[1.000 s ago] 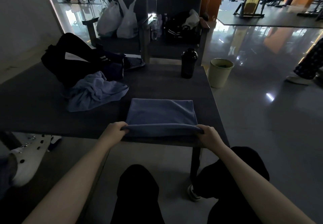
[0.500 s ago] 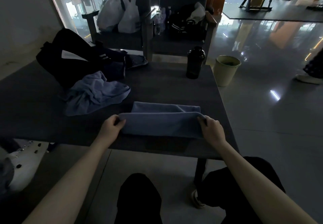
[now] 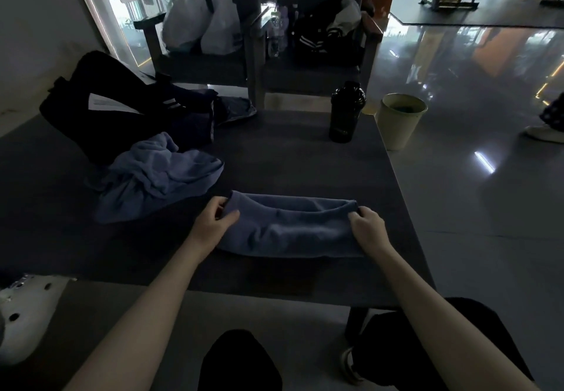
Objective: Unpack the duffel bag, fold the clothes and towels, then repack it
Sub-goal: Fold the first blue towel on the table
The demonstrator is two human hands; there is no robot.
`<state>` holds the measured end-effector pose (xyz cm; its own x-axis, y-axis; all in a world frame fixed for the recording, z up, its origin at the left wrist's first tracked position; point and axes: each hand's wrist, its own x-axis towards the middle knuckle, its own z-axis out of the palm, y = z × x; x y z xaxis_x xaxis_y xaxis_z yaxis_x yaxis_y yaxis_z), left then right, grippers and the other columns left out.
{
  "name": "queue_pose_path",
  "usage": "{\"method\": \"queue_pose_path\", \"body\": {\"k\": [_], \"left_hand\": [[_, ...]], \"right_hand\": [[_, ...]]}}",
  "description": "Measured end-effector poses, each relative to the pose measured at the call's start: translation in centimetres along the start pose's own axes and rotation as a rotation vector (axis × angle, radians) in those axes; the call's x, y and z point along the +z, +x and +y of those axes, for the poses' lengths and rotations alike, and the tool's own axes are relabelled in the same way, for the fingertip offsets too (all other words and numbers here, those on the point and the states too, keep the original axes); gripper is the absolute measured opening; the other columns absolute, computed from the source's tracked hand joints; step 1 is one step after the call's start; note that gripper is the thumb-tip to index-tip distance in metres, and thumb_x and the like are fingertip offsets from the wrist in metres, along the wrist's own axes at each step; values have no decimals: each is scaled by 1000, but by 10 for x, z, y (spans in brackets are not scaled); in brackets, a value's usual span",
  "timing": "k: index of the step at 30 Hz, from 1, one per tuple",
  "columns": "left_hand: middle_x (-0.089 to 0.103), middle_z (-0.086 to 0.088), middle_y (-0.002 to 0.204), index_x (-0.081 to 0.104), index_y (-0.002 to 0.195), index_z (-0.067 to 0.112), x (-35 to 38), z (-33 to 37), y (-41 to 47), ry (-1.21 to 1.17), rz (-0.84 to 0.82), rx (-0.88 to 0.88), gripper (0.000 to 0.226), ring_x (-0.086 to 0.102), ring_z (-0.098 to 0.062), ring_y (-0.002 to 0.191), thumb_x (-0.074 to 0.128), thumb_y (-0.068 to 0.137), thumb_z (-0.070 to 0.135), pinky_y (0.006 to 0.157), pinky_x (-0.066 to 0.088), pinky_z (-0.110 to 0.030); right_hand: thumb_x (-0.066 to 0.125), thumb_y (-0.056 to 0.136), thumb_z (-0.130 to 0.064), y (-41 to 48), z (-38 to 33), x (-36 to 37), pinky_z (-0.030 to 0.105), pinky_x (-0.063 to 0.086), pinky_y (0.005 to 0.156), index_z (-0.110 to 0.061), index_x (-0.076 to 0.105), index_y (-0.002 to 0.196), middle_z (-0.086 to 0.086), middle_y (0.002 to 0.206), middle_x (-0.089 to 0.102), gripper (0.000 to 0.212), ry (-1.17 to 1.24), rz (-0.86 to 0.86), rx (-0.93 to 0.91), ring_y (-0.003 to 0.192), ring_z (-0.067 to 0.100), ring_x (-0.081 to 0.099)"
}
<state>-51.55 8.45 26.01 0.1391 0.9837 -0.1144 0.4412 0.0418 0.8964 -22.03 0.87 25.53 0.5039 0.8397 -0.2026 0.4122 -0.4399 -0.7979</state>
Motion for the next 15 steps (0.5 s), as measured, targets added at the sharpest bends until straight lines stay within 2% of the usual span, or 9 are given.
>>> {"method": "queue_pose_path", "body": {"k": [2, 4, 7, 10, 12, 15], "left_hand": [[59, 0, 93, 53, 102, 14, 0, -10, -2, 67, 7, 0, 17, 57, -16, 88, 63, 89, 16, 70, 46, -26], [58, -3, 89, 52, 97, 11, 1, -14, 1, 169, 87, 15, 11, 57, -20, 87, 60, 91, 15, 67, 43, -28], [55, -3, 96, 49, 104, 11, 6, -7, 10, 262, 151, 2, 12, 54, -21, 90, 52, 96, 20, 74, 41, -33], [55, -3, 97, 45, 109, 12, 12, -1, 13, 378, 189, -19, 15, 56, -24, 88, 45, 99, 24, 76, 47, -40], [59, -7, 94, 43, 106, 13, 16, -2, 12, 473, 210, -23, 13, 60, -28, 85, 42, 100, 25, 74, 51, -43], [61, -12, 96, 40, 105, 13, 19, -4, 12, 562, 220, -6, 14, 60, -31, 85, 38, 101, 26, 67, 46, -39]], "right_hand": [[47, 91, -13, -6, 6, 2, 25, 38, 58, -10, 57, 90, -1, 79, 58, 11, 26, 11, -38, 76, 17, 54], [48, 90, -9, -12, 12, 4, 24, 39, 58, -10, 58, 89, -1, 77, 60, 11, 35, 80, -103, 74, 16, 55], [48, 95, -14, -11, 12, 7, 27, 40, 66, -10, 63, 98, 0, 84, 64, 16, 22, 201, -165, 79, 17, 59], [45, 98, -20, -6, 6, 9, 25, 38, 69, -13, 65, 106, 1, 90, 65, 22, -3, 224, -145, 82, 16, 58], [44, 99, -24, -2, 6, 11, 24, 36, 72, -14, 65, 112, 3, 99, 67, 27, -19, 242, -96, 90, 20, 59], [44, 99, -28, 4, 6, 12, 25, 36, 73, -16, 66, 114, 6, 106, 69, 29, -39, 277, -74, 98, 24, 62]]}}
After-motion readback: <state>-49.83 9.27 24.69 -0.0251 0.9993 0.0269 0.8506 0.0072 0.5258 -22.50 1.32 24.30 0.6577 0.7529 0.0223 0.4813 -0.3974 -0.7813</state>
